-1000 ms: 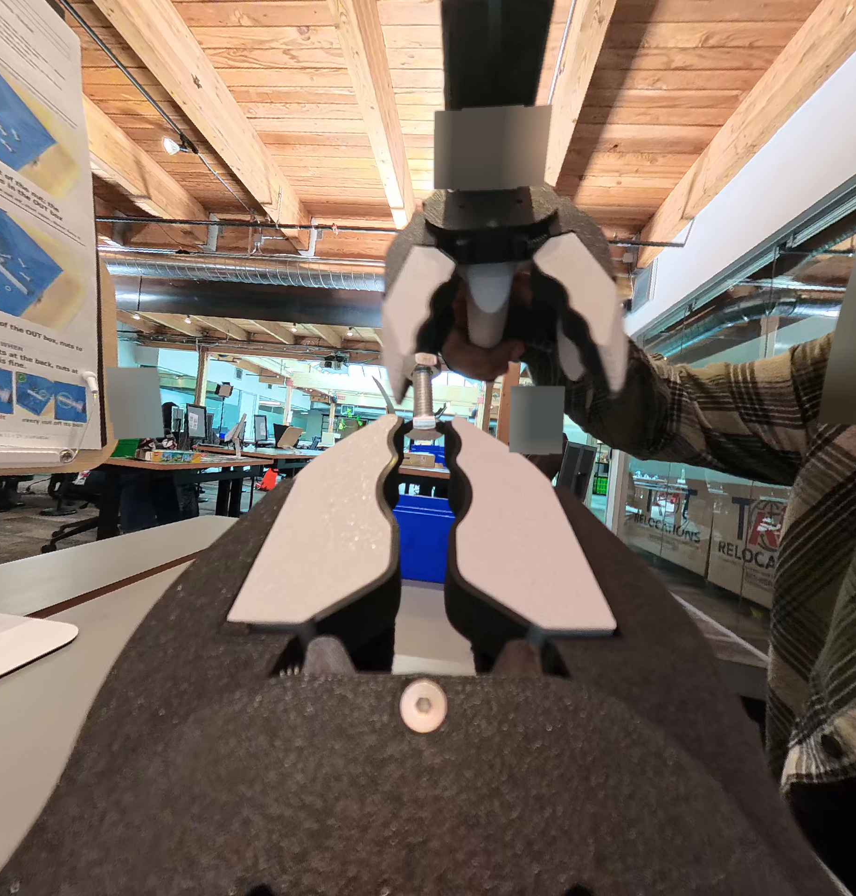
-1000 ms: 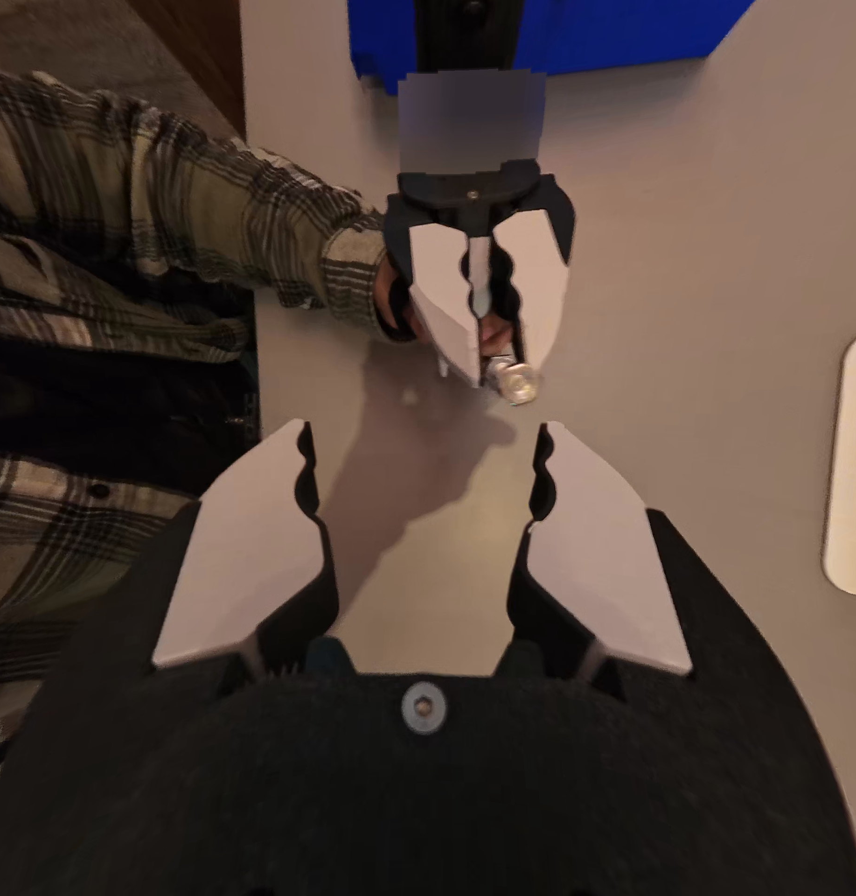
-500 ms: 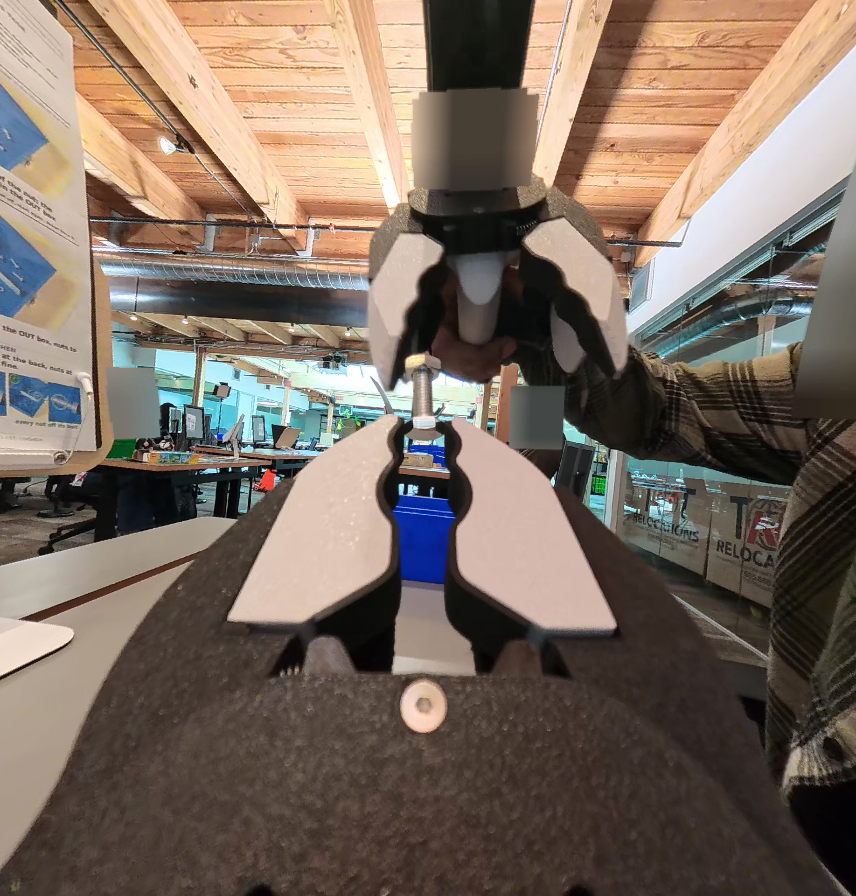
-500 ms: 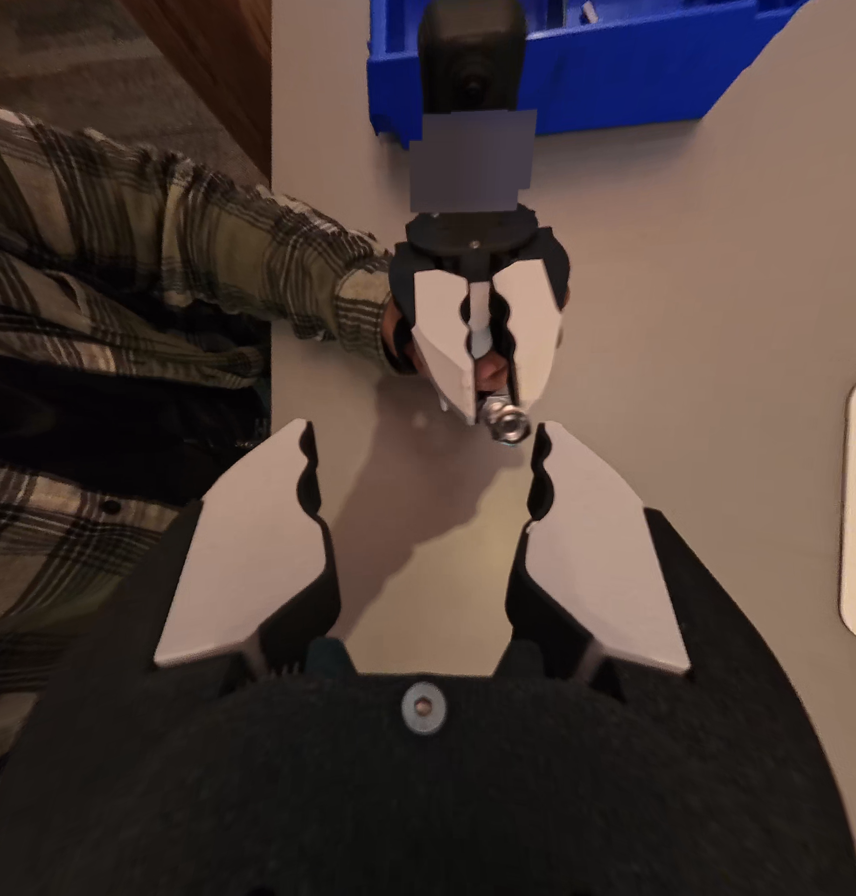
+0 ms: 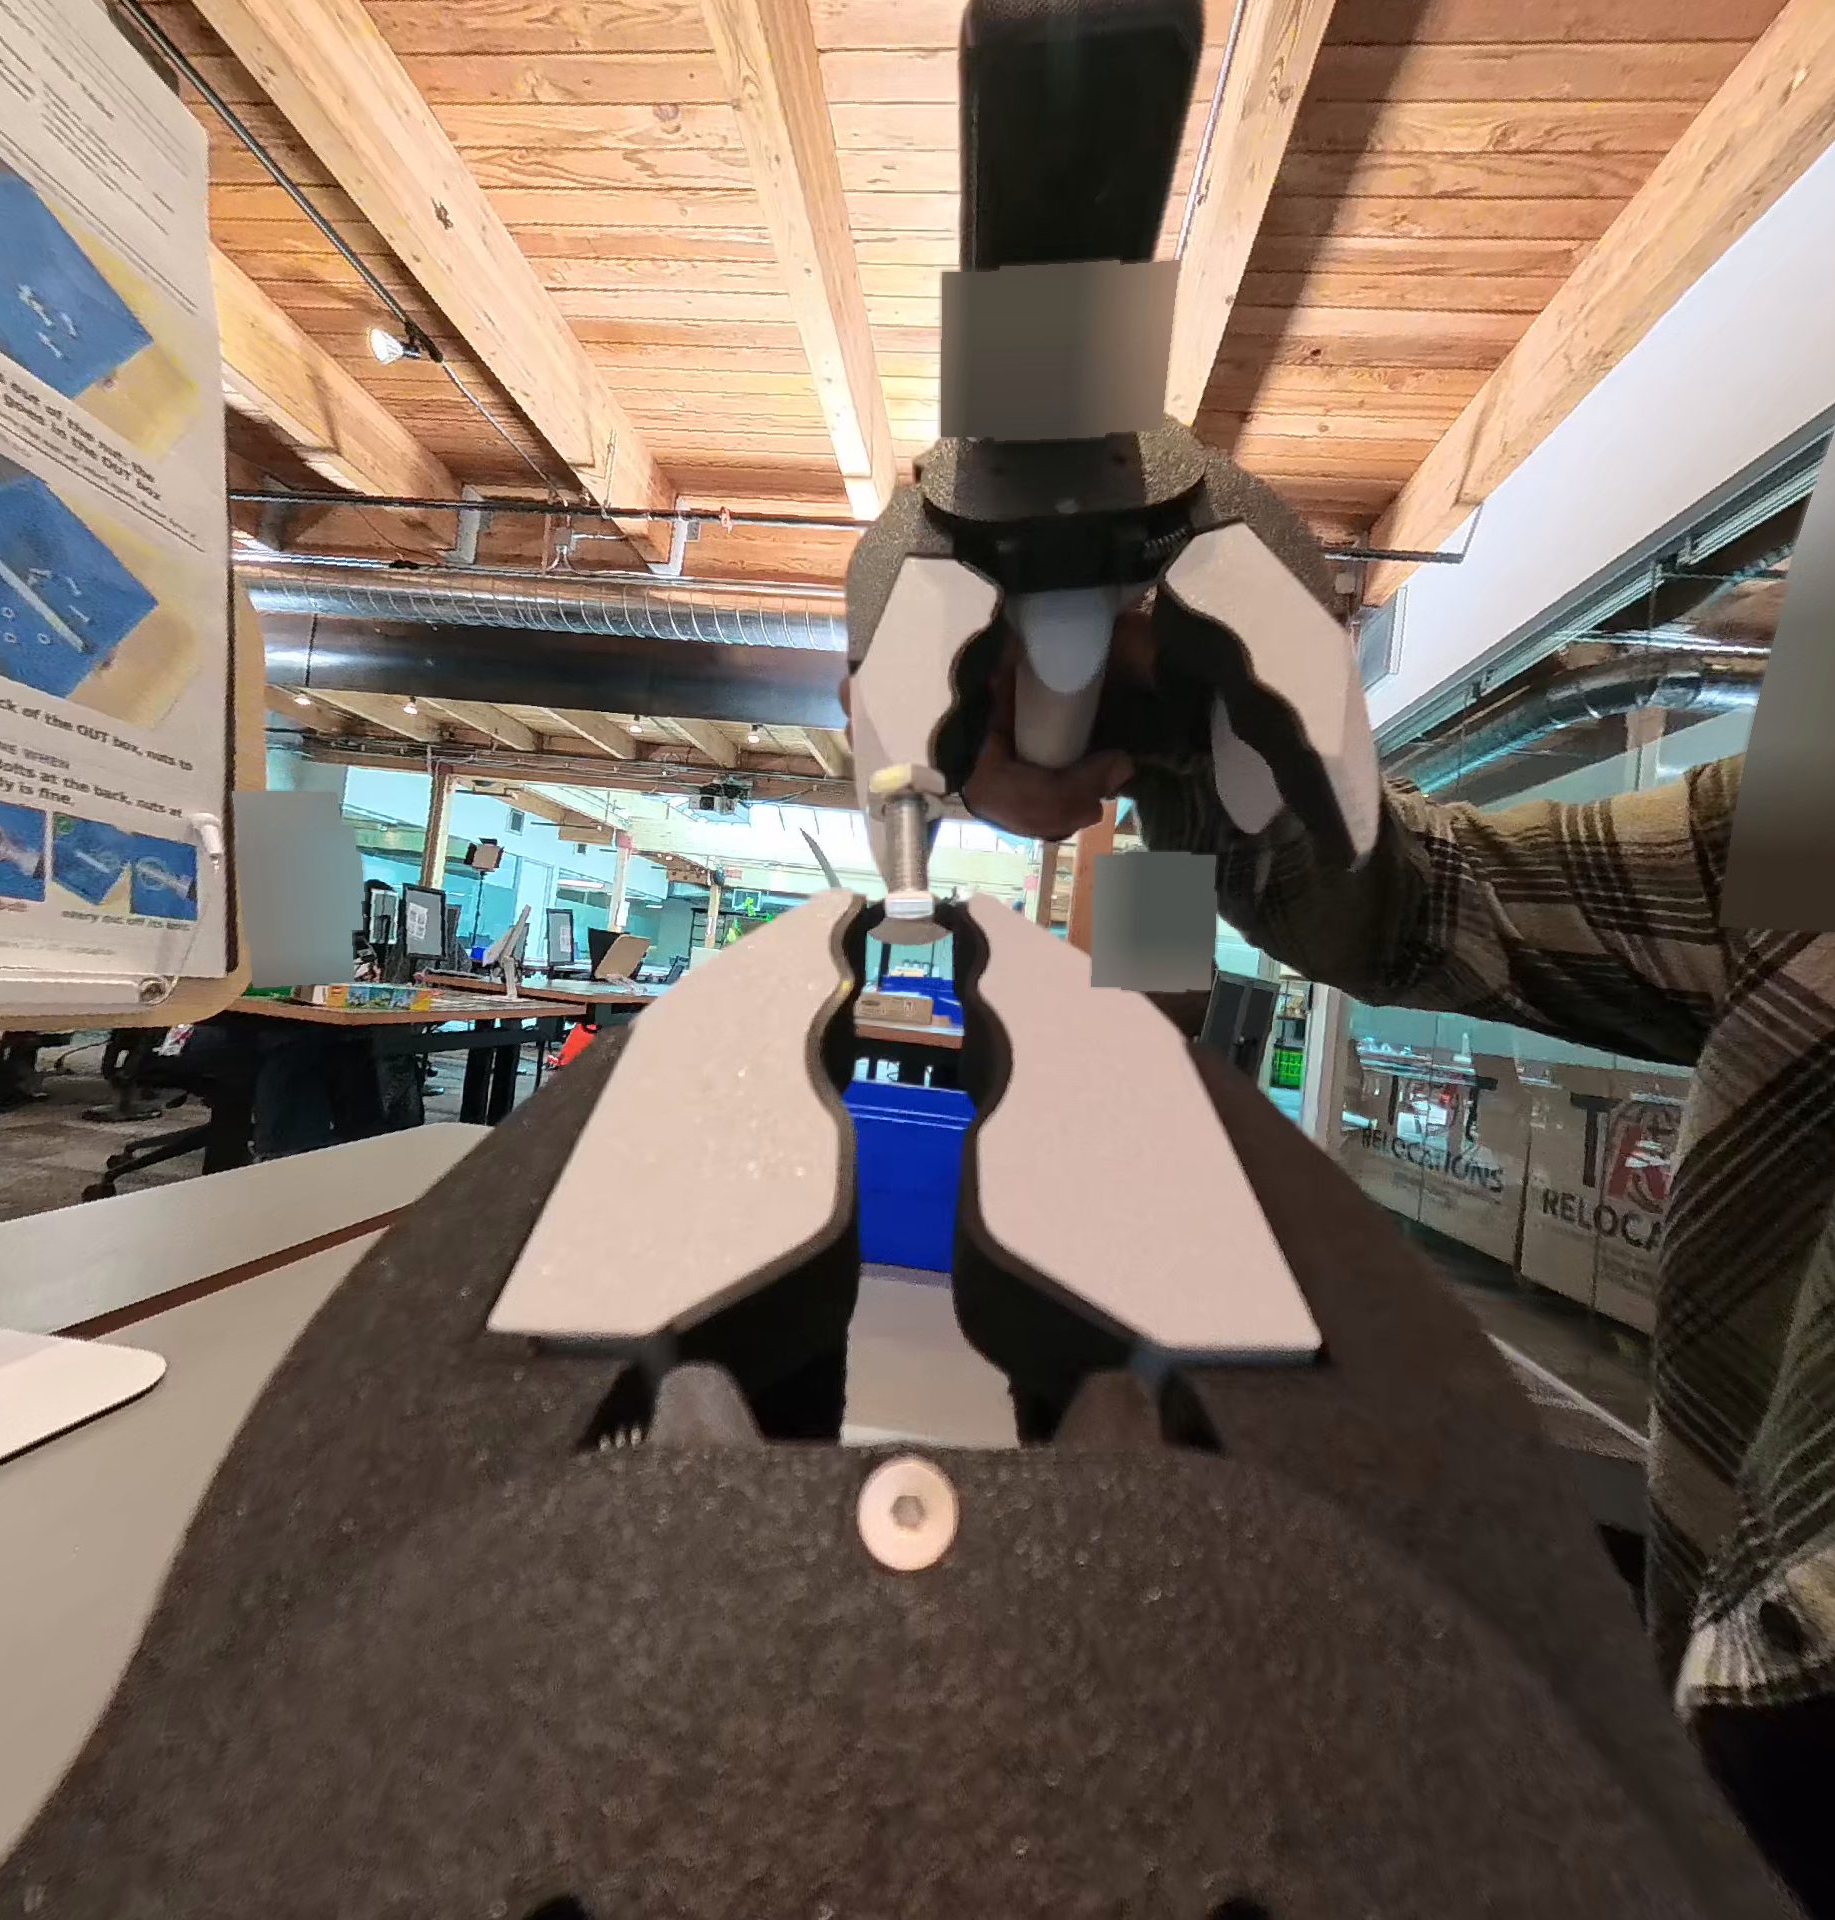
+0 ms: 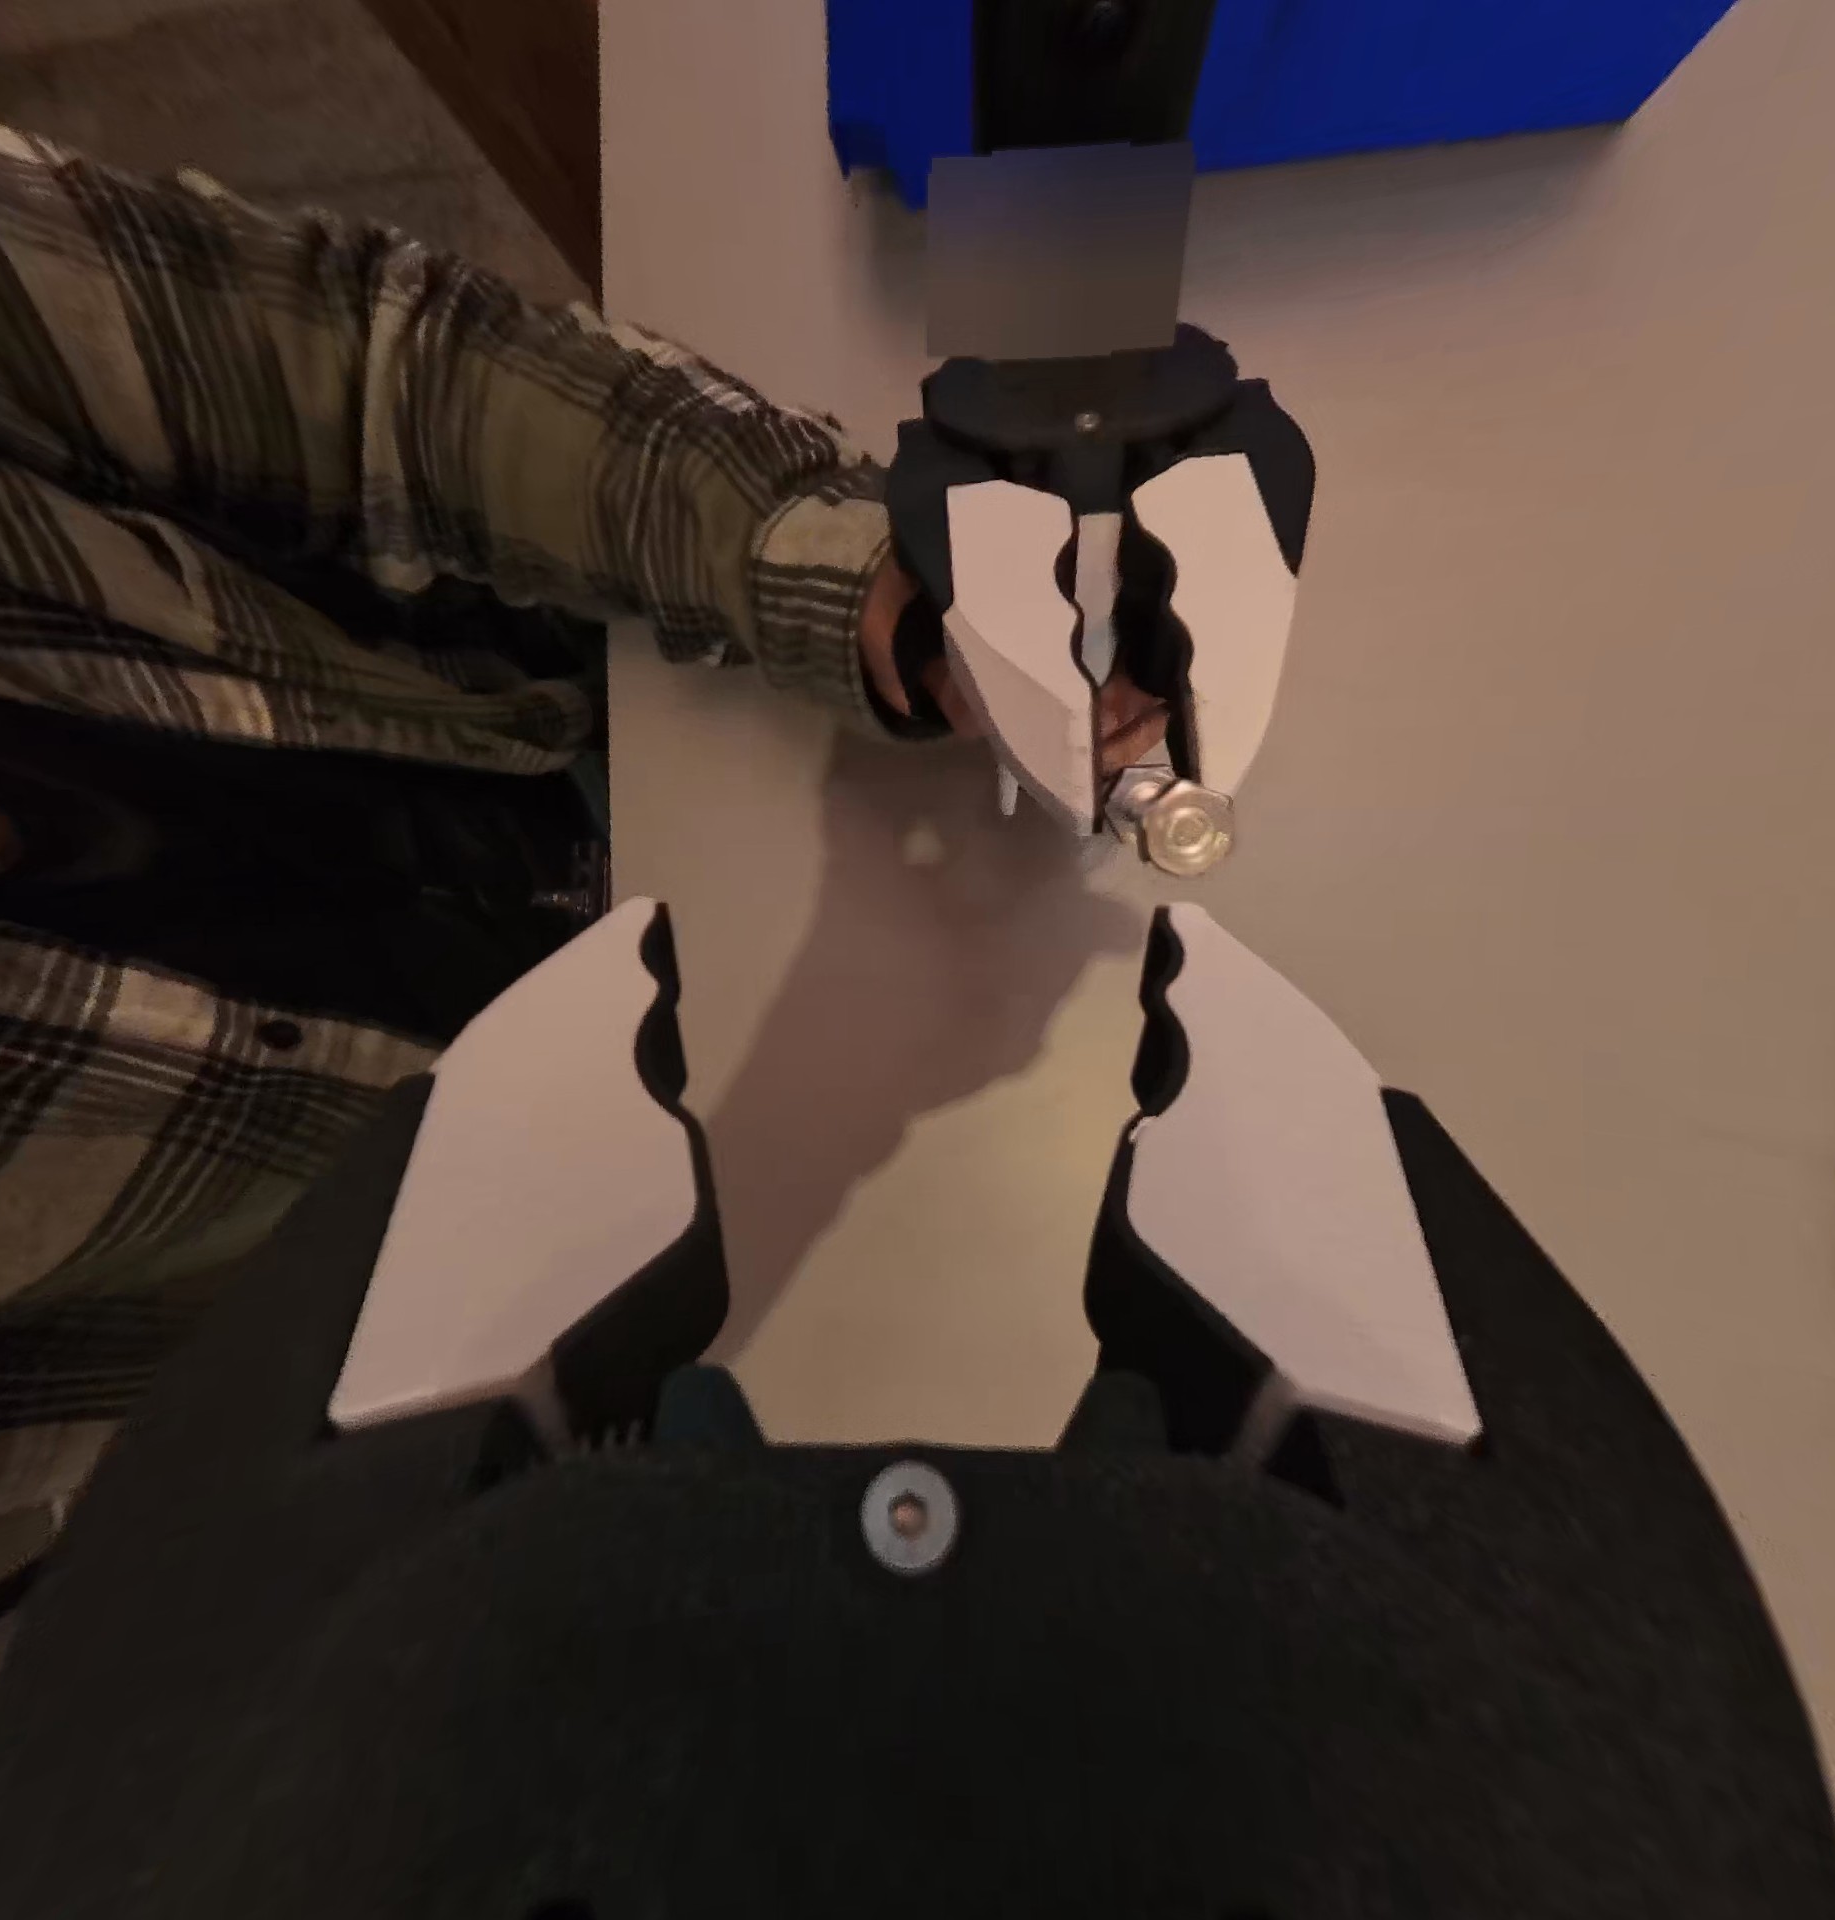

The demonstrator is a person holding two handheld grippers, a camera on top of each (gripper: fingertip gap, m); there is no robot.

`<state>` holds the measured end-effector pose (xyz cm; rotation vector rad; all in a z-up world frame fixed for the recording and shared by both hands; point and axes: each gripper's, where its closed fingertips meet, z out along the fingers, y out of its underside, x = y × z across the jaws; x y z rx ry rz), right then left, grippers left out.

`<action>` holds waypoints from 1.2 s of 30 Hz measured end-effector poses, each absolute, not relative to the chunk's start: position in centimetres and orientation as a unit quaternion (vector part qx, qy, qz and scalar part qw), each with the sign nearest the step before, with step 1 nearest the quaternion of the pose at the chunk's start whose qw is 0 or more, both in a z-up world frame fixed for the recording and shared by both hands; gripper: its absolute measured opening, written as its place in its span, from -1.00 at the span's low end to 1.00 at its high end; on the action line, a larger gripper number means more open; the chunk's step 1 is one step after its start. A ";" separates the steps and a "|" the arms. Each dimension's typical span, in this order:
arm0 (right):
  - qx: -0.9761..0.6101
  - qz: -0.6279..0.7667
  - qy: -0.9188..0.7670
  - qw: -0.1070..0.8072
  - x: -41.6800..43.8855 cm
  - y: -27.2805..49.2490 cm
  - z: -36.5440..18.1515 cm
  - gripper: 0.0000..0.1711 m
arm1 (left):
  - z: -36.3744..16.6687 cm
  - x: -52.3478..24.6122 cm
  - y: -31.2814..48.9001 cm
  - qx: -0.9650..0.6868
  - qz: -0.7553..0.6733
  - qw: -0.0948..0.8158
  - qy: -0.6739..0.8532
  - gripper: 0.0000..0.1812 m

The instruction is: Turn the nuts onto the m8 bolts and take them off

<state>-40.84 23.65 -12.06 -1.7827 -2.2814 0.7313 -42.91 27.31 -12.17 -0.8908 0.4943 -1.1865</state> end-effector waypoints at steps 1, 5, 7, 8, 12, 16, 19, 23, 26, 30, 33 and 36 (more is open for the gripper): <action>-0.600 0.239 -0.759 0.088 -41.0 24.1 -11.9 0.00 | -12.1 -42.9 27.3 -0.401 -0.535 0.709 0.223 -0.84; -0.596 0.270 -0.749 0.108 -42.3 24.3 -11.1 -0.01 | -12.1 -42.6 27.2 -0.401 -0.533 0.710 0.227 -0.84; -0.594 0.253 -0.758 0.098 -41.9 24.0 -11.9 0.06 | -12.2 -42.9 27.3 -0.404 -0.528 0.712 0.225 -0.84; -0.591 0.241 -0.764 0.093 -41.5 23.9 -12.1 0.05 | -12.2 -43.0 27.4 -0.406 -0.526 0.714 0.223 -0.84; -0.600 0.232 -0.758 0.108 -41.6 24.7 -11.7 0.02 | -12.0 -43.1 27.2 -0.398 -0.534 0.712 0.221 -0.84; -0.596 0.276 -0.748 0.099 -42.5 23.9 -11.3 0.04 | -12.1 -42.9 27.2 -0.399 -0.532 0.712 0.224 -0.84; -0.594 0.246 -0.762 0.075 -41.1 23.5 -12.1 0.00 | -12.0 -43.3 27.3 -0.399 -0.532 0.715 0.217 -0.84; -0.599 0.261 -0.748 0.117 -42.5 24.8 -11.2 0.02 | -12.0 -42.9 27.2 -0.398 -0.534 0.712 0.224 -0.84; -0.594 0.268 -0.753 0.095 -42.4 23.9 -11.7 0.07 | -12.3 -42.8 27.3 -0.405 -0.528 0.712 0.225 -0.84; -0.606 0.232 -0.757 0.077 -41.0 24.3 -12.2 0.05 | -12.1 -43.2 27.4 -0.399 -0.534 0.714 0.216 -0.84; -0.602 0.263 -0.745 0.117 -42.6 25.0 -10.8 0.02 | -12.2 -42.8 27.3 -0.402 -0.531 0.712 0.223 -0.84; -0.595 0.259 -0.755 0.089 -42.0 24.0 -11.8 0.08 | -12.3 -42.9 27.4 -0.406 -0.526 0.712 0.224 -0.84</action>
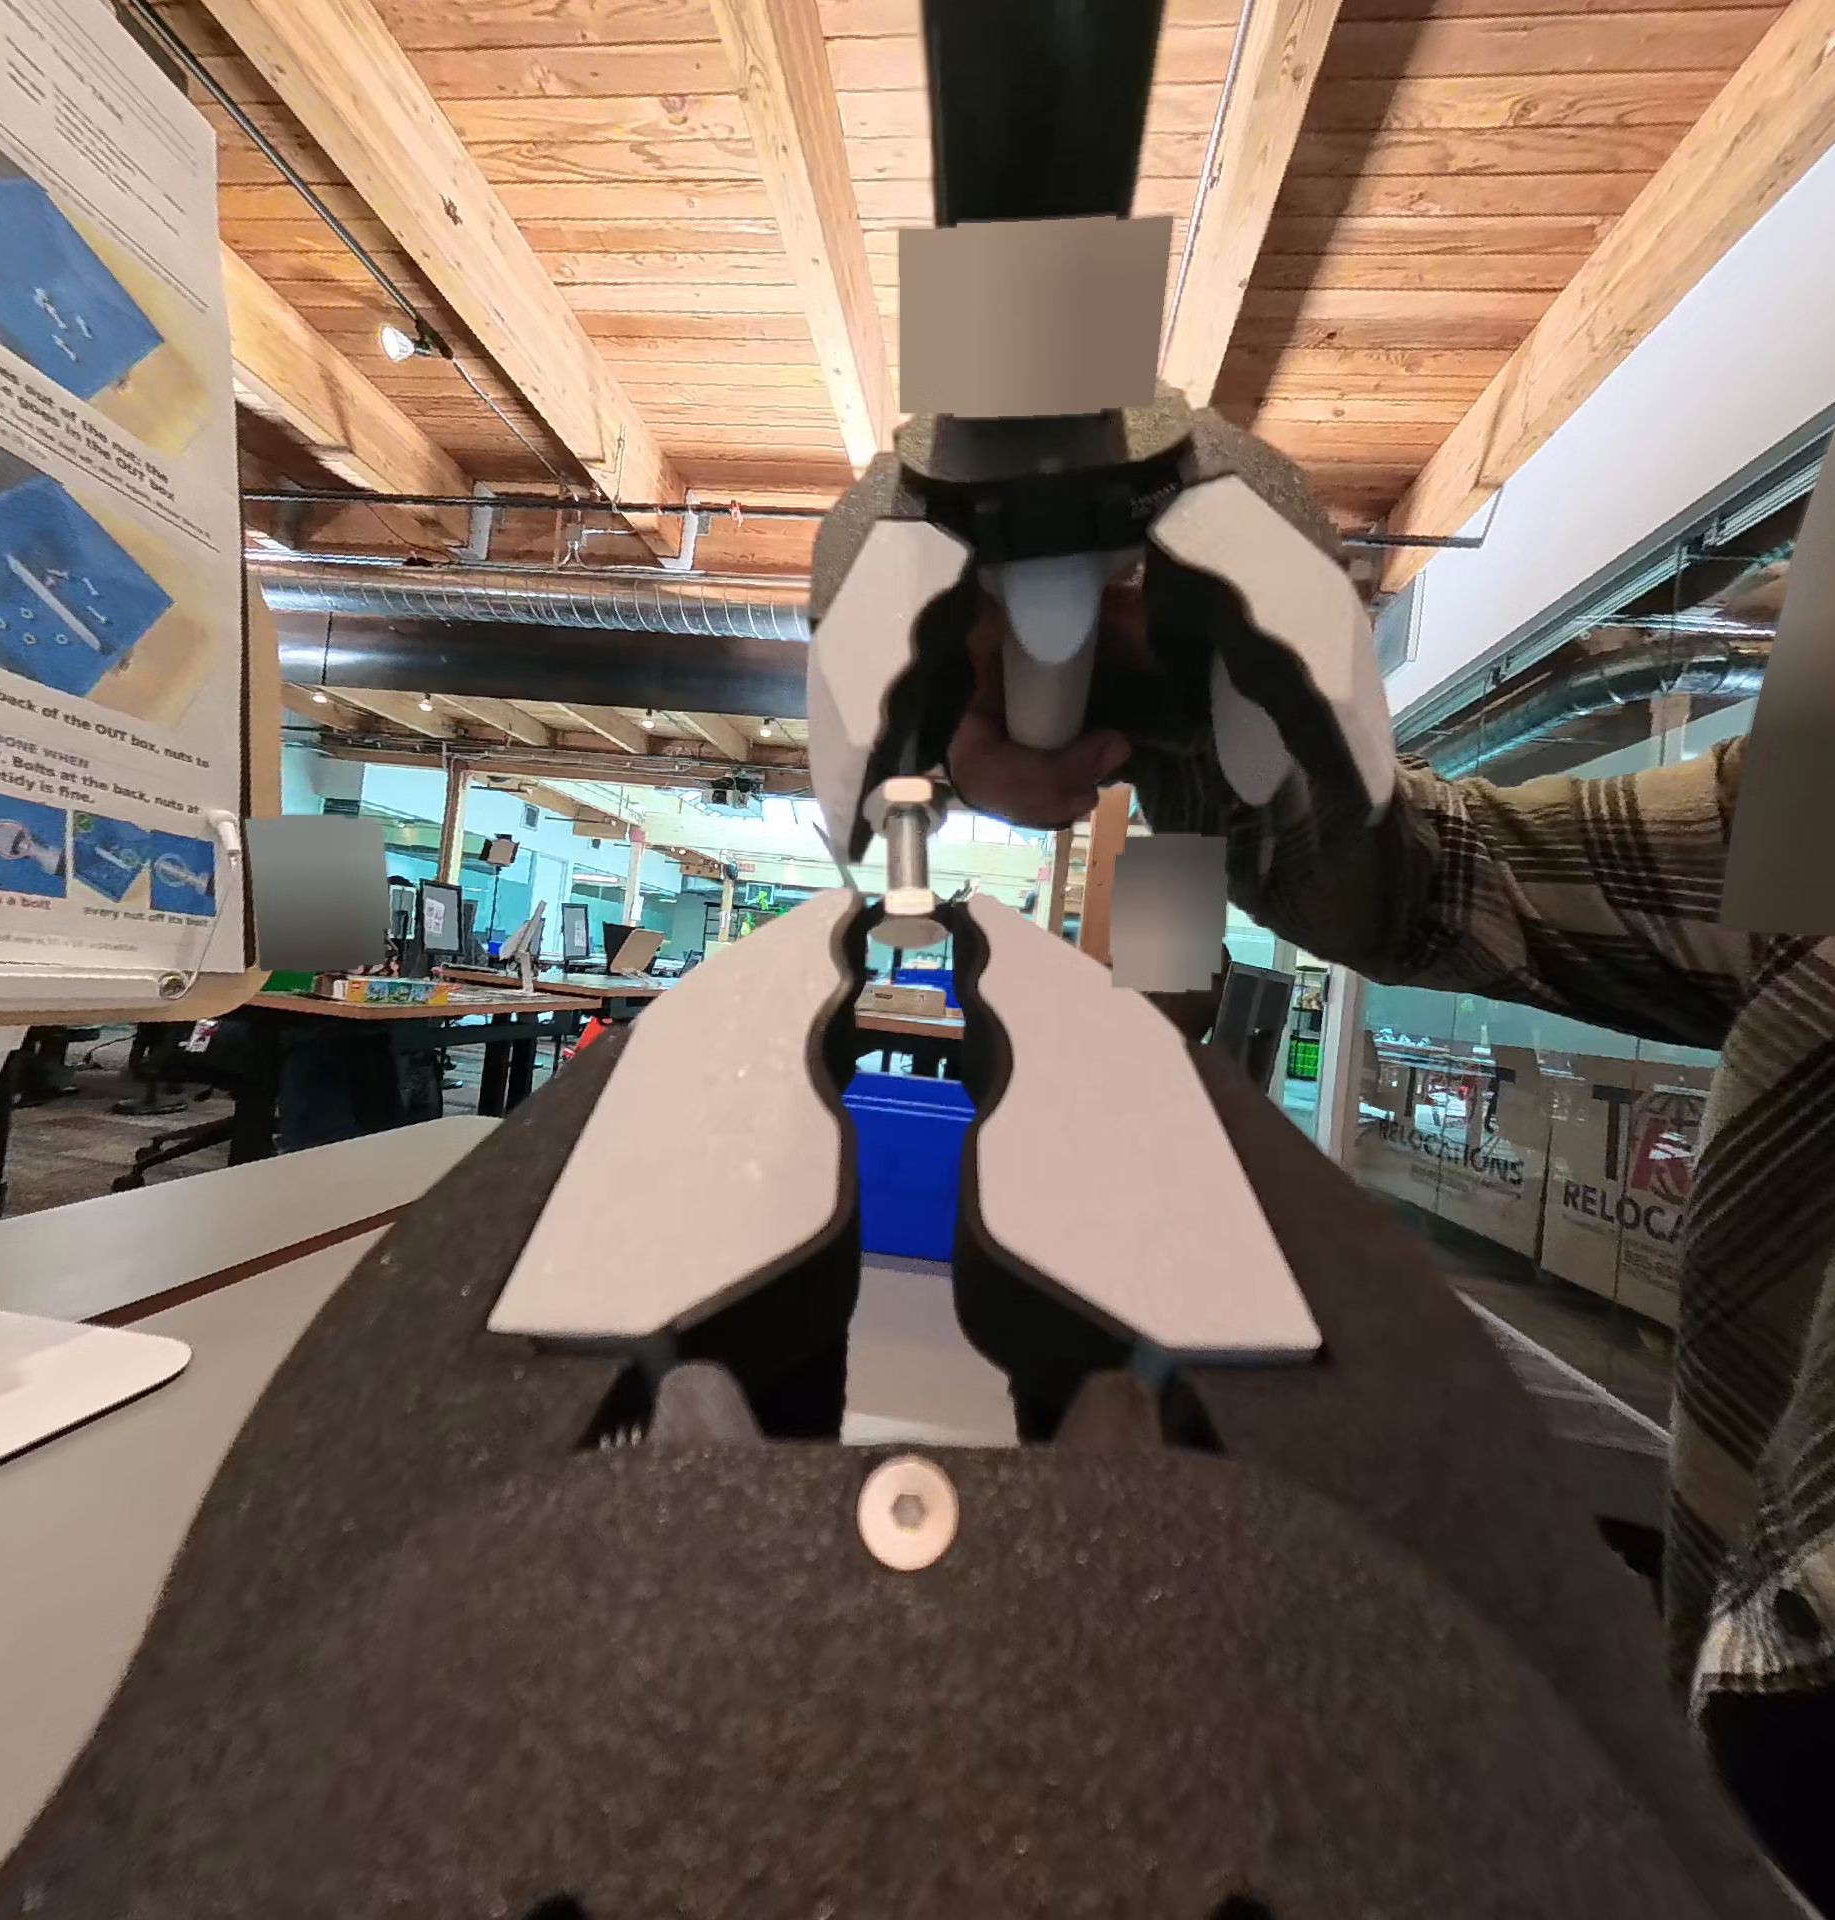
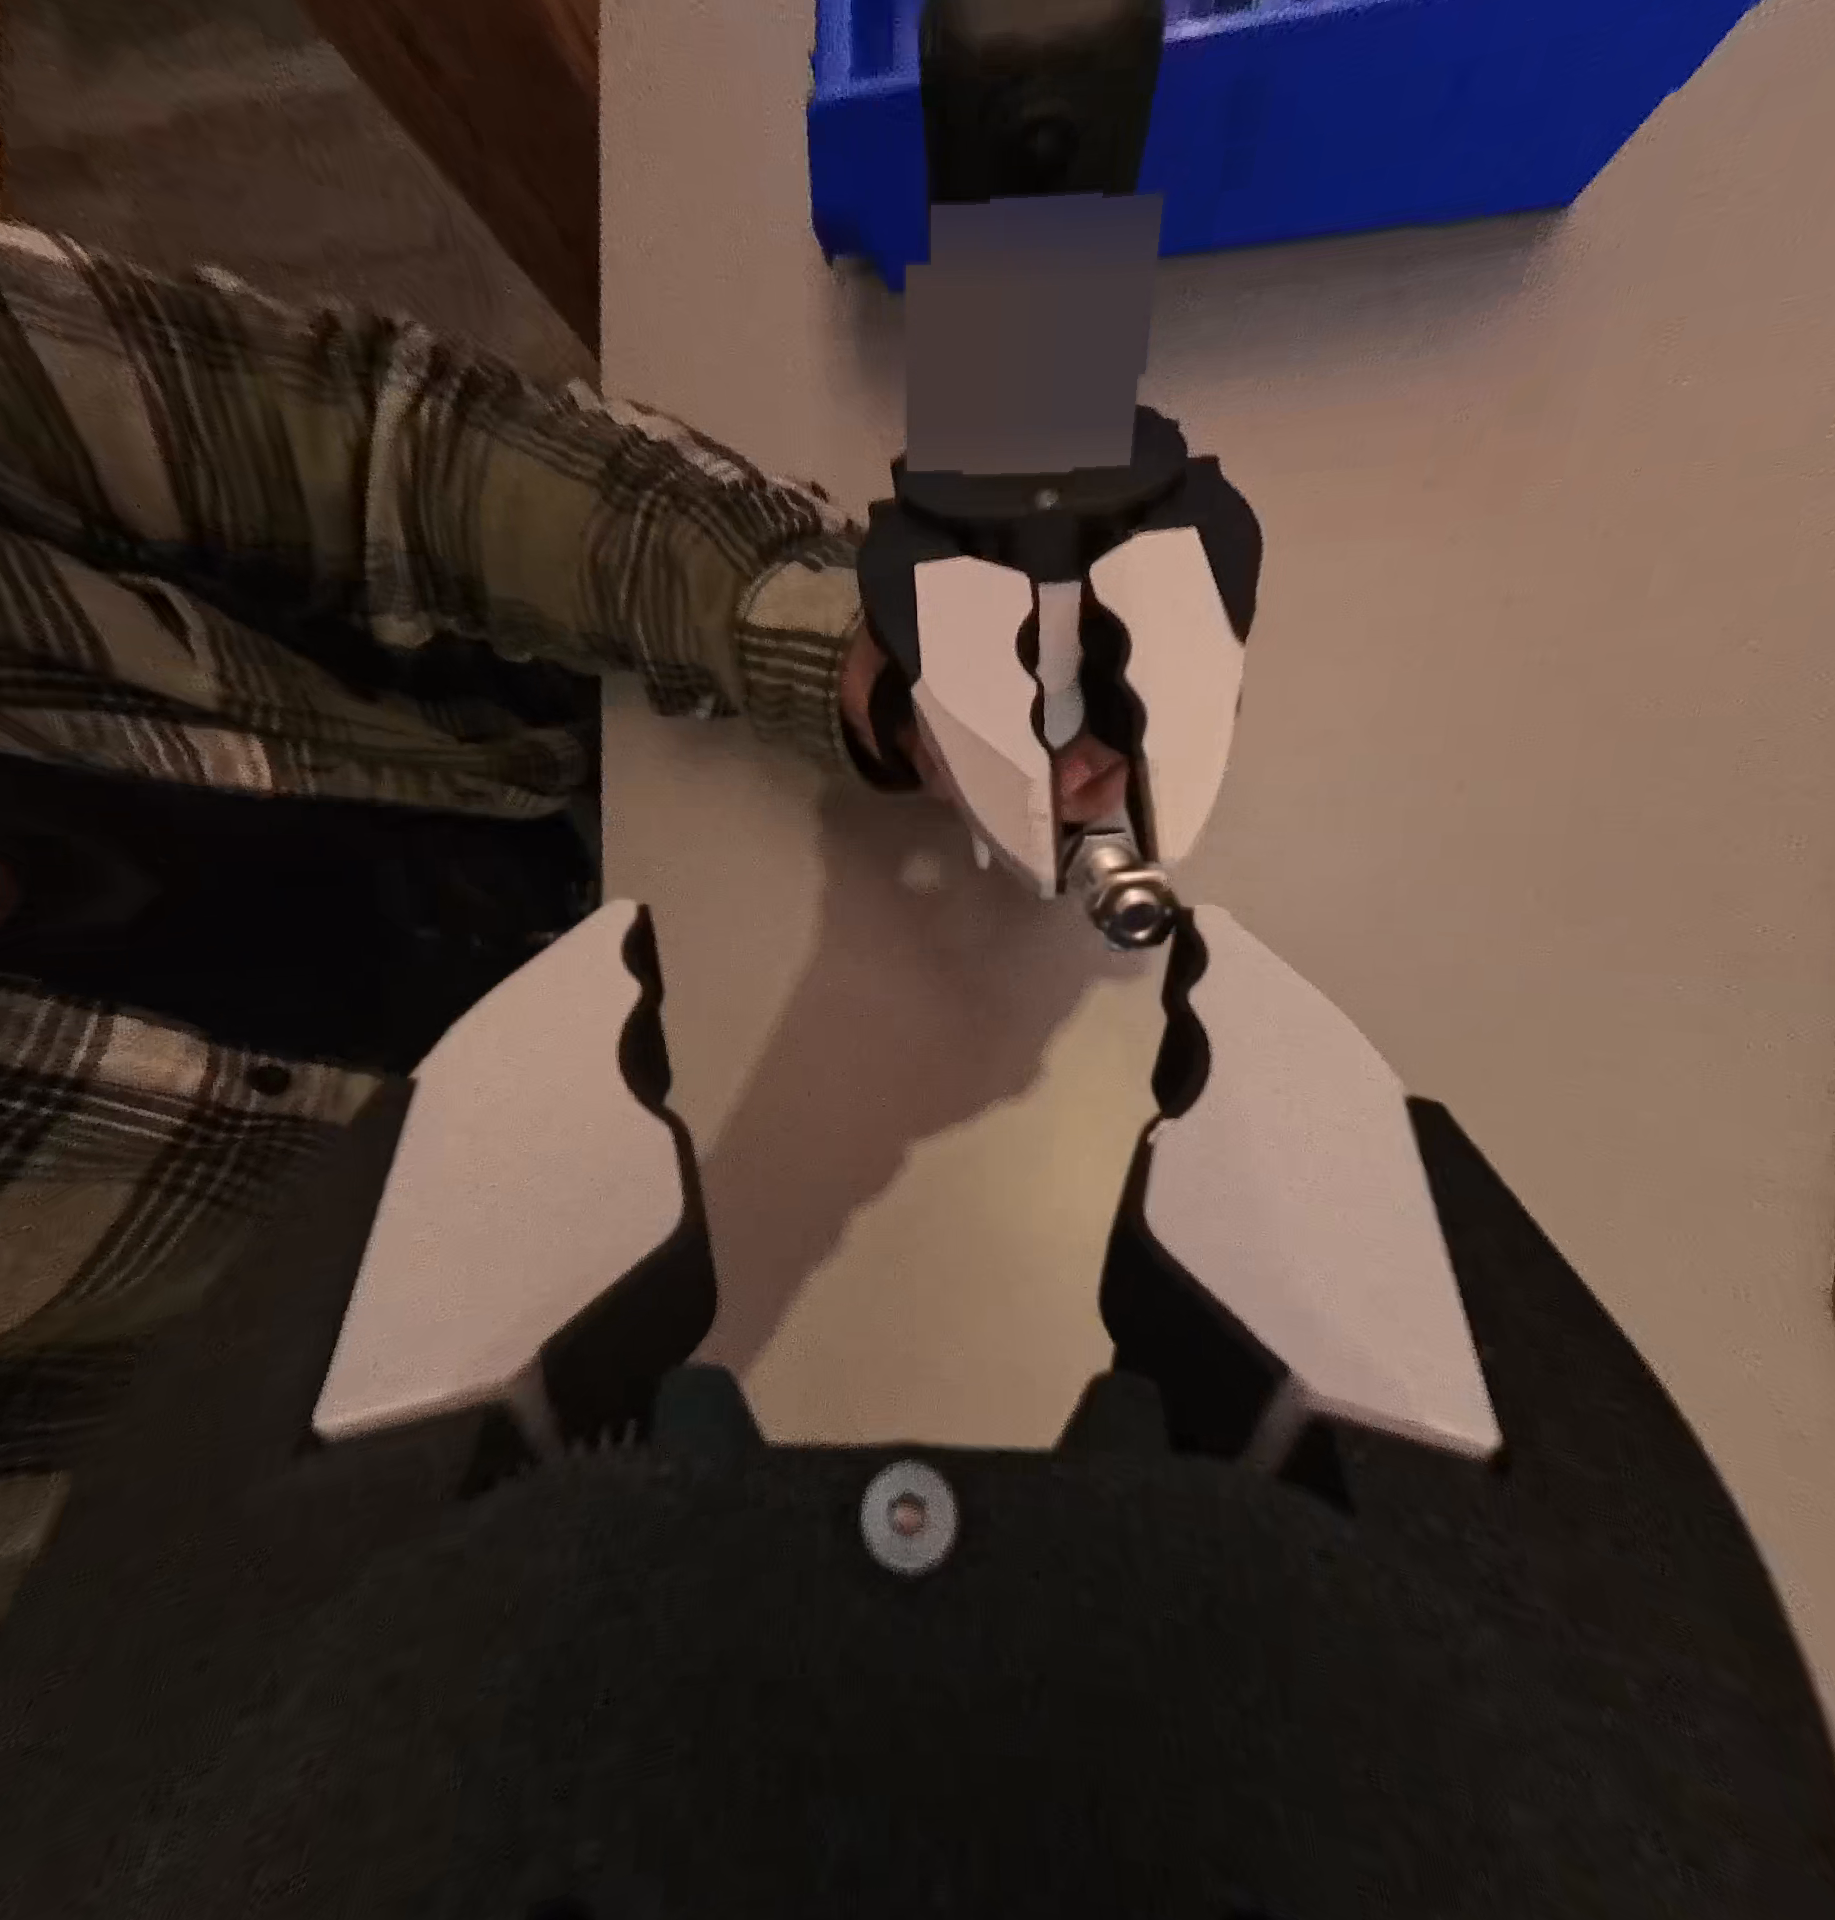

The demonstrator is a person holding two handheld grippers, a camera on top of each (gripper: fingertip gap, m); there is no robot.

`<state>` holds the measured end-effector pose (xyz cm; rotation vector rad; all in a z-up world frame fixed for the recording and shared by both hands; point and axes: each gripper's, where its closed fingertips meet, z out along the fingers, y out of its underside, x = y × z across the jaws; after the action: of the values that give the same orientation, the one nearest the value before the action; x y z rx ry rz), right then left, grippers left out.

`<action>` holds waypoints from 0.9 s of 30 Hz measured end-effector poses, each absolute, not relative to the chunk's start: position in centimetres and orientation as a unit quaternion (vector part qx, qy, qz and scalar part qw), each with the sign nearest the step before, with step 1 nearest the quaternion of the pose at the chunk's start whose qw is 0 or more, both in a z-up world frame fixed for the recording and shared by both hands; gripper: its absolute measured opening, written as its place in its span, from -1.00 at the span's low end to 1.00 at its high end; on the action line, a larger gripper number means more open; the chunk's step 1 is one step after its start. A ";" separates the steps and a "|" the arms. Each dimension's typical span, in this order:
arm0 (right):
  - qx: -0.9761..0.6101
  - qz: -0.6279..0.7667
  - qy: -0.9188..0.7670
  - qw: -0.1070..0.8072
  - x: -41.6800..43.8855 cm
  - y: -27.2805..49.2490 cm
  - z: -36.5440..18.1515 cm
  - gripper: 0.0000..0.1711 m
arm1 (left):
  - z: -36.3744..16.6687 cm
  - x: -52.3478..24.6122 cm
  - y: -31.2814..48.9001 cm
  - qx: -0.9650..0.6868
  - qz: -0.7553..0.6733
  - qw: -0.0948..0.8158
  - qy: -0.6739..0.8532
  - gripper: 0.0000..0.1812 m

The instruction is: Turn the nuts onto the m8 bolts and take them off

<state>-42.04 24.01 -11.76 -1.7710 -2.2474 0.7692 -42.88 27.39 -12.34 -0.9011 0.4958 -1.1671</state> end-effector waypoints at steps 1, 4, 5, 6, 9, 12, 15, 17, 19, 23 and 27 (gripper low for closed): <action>-0.593 0.242 -0.763 0.083 -41.5 24.0 -12.1 0.07 | -12.4 -43.0 27.5 -0.408 -0.524 0.714 0.222 -0.84; -0.605 0.242 -0.754 0.078 -41.1 24.2 -11.8 0.03 | -12.1 -43.3 27.5 -0.403 -0.528 0.716 0.216 -0.84; -0.606 0.239 -0.752 0.099 -41.5 24.9 -11.5 0.04 | -12.2 -43.1 27.4 -0.404 -0.526 0.716 0.220 -0.84; -0.605 0.256 -0.746 0.112 -42.1 25.1 -11.0 0.04 | -12.2 -42.9 27.3 -0.405 -0.525 0.714 0.224 -0.84; -0.603 0.285 -0.740 0.088 -42.4 24.2 -11.2 0.01 | -12.3 -42.8 27.4 -0.407 -0.523 0.714 0.225 -0.84; -0.597 0.262 -0.756 0.061 -41.1 23.5 -12.2 0.01 | -12.3 -43.3 27.6 -0.409 -0.520 0.718 0.216 -0.84; -0.602 0.247 -0.754 0.094 -41.4 24.7 -11.8 0.03 | -12.2 -43.2 27.5 -0.407 -0.521 0.717 0.219 -0.84; -0.602 0.280 -0.741 0.104 -42.4 24.7 -11.0 0.03 | -12.3 -42.8 27.4 -0.409 -0.521 0.714 0.226 -0.84; -0.595 0.290 -0.744 0.094 -42.5 24.2 -11.2 0.00 | -12.4 -42.7 27.4 -0.411 -0.519 0.714 0.227 -0.84; -0.594 0.260 -0.759 0.064 -40.9 23.7 -12.3 0.01 | -12.3 -43.1 27.6 -0.411 -0.518 0.717 0.220 -0.84; -0.600 0.265 -0.747 0.109 -42.0 25.1 -11.4 0.04 | -12.3 -42.9 27.5 -0.411 -0.518 0.715 0.227 -0.84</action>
<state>-42.02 25.15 -11.42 -1.7633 -2.1977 0.7809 -42.86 27.45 -12.31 -0.9091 0.5022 -1.1476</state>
